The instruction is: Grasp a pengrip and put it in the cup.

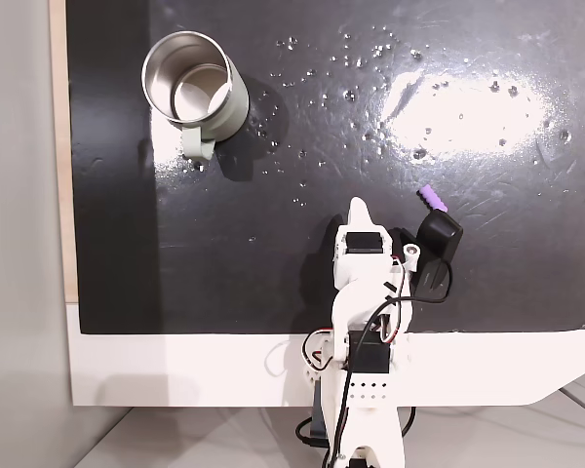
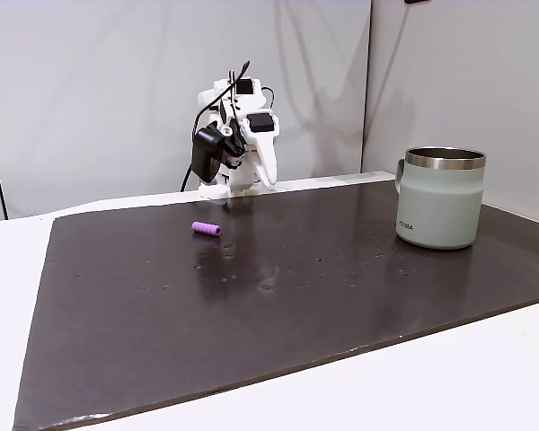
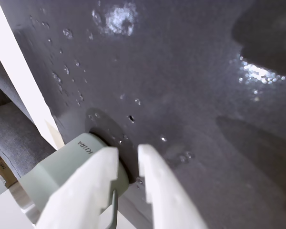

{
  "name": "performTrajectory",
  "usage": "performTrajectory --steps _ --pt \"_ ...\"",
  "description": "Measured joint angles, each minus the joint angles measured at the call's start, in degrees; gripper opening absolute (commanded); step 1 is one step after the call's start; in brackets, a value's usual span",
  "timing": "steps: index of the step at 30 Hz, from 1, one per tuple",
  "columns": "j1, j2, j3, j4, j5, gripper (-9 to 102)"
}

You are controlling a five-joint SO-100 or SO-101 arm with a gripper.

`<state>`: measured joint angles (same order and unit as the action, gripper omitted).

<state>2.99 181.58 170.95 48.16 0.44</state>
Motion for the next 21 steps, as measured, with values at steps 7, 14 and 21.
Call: performTrajectory --steps 7,14,21 --pt "-2.6 0.0 -4.7 2.7 -2.6 0" --pt "-1.7 -6.5 -24.0 10.2 -5.3 0" --pt "6.7 -27.9 -44.6 17.5 -7.9 0"
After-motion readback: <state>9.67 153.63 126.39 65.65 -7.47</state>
